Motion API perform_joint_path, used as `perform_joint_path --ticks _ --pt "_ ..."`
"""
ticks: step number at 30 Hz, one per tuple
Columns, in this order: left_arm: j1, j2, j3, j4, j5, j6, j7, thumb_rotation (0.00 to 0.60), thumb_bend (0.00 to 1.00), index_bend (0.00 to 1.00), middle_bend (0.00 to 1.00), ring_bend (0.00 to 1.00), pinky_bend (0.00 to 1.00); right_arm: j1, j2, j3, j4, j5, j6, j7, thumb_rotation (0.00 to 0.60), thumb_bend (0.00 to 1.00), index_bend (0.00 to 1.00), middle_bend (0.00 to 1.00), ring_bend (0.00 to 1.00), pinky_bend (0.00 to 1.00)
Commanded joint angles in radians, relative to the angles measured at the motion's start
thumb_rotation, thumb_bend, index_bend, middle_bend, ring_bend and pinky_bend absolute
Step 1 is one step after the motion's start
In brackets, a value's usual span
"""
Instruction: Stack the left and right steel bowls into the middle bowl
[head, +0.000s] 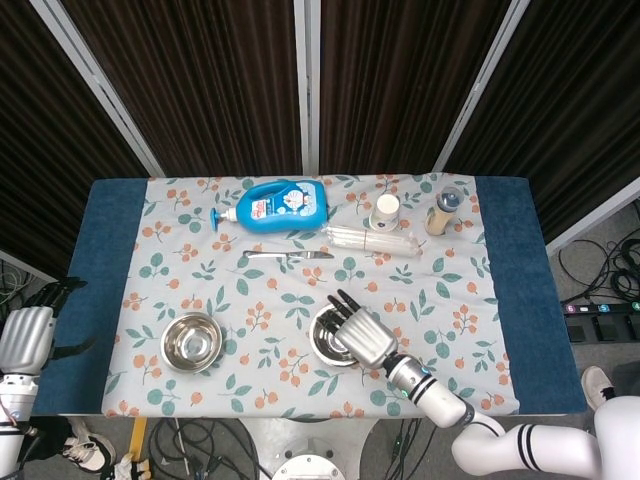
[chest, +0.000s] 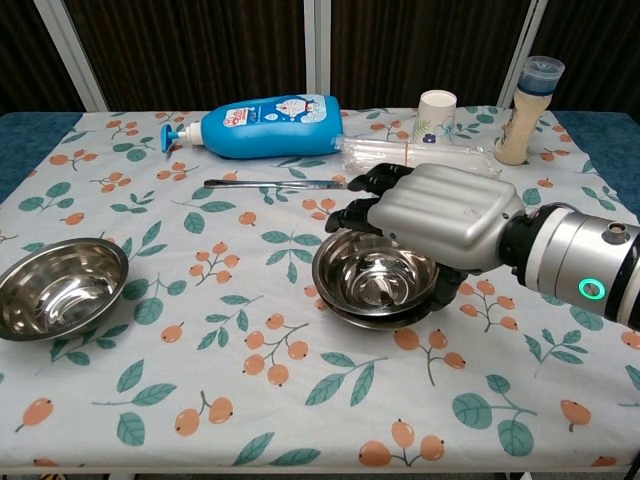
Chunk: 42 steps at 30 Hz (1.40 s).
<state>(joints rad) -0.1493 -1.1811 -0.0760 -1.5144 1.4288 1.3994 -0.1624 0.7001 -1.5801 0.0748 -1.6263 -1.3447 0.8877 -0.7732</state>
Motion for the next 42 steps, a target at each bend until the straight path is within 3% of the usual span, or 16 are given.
perform_joint_path --ticks 1,9,16,22,28,34,42 --pt "0.0 0.0 0.001 0.0 0.0 -0.001 0.0 0.6 0.03 0.27 0.28 0.21 0.29 0.005 0.025 0.0 -0.043 0.02 0.007 -0.027 0.6 0.0 0.13 0.18 0.0 0.0" --pt "-0.003 0.002 0.012 0.001 -0.004 -0.021 0.031 0.6 0.03 0.27 0.28 0.21 0.3 0.01 0.16 0.007 -0.247 0.105 0.055 -0.153 0.6 0.0 0.13 0.19 0.0 0.0" --pt "-0.032 0.031 0.051 -0.014 0.062 -0.062 0.123 0.6 0.08 0.3 0.28 0.21 0.32 0.003 0.258 0.059 -0.396 0.146 0.137 -0.129 0.6 0.0 0.13 0.2 0.0 0.0" --pt "-0.079 0.053 0.088 -0.047 0.213 -0.058 0.248 0.6 0.13 0.41 0.4 0.29 0.41 0.005 0.315 0.109 -0.414 0.166 0.187 -0.075 0.6 0.0 0.13 0.2 0.0 0.0" --pt "-0.173 0.09 0.143 -0.108 0.351 -0.187 0.372 0.6 0.14 0.44 0.43 0.33 0.44 -0.002 0.353 0.126 -0.413 0.179 0.22 -0.026 0.6 0.0 0.13 0.2 0.0 0.0" --pt "-0.234 0.06 0.161 -0.144 0.36 -0.315 0.462 0.6 0.14 0.44 0.43 0.33 0.44 -0.013 0.386 0.123 -0.409 0.177 0.243 0.006 0.6 0.0 0.13 0.2 0.0 0.0" --pt "-0.257 -0.014 0.185 -0.088 0.362 -0.376 0.538 0.6 0.14 0.44 0.43 0.33 0.44 -0.024 0.415 0.114 -0.4 0.186 0.259 0.041 0.6 0.0 0.13 0.2 0.0 0.0"
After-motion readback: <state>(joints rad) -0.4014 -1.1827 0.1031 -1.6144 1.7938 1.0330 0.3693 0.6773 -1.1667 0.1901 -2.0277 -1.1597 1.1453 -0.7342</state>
